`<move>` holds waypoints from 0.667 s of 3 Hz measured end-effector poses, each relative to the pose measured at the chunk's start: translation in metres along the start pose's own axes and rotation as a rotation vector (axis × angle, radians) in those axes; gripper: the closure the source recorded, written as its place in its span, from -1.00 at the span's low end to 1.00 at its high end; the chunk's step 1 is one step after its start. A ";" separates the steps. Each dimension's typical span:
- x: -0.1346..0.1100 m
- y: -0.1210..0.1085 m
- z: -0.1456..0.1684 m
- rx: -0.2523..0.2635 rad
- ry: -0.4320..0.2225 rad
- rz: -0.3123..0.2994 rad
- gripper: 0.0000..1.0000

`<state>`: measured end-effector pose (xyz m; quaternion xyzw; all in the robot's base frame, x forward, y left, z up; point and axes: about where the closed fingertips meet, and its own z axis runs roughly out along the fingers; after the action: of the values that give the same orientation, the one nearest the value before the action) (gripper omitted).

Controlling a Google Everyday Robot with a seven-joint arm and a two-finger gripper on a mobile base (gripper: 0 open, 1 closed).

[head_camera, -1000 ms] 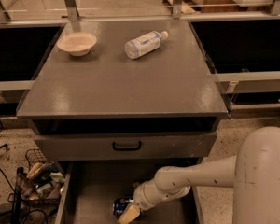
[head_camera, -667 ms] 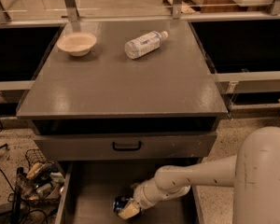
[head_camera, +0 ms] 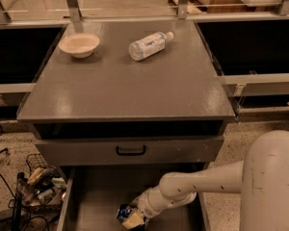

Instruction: Pick pepsi can from middle drawer and place on counter

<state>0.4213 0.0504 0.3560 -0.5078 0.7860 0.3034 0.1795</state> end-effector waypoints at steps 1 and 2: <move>0.000 0.000 0.000 0.000 0.000 0.000 1.00; 0.000 0.000 0.000 0.000 0.000 0.000 1.00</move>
Offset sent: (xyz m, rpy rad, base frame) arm 0.0000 0.0000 0.0000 0.0000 0.0000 0.0000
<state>0.4213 0.0504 0.3560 -0.5079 0.7860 0.3034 0.1795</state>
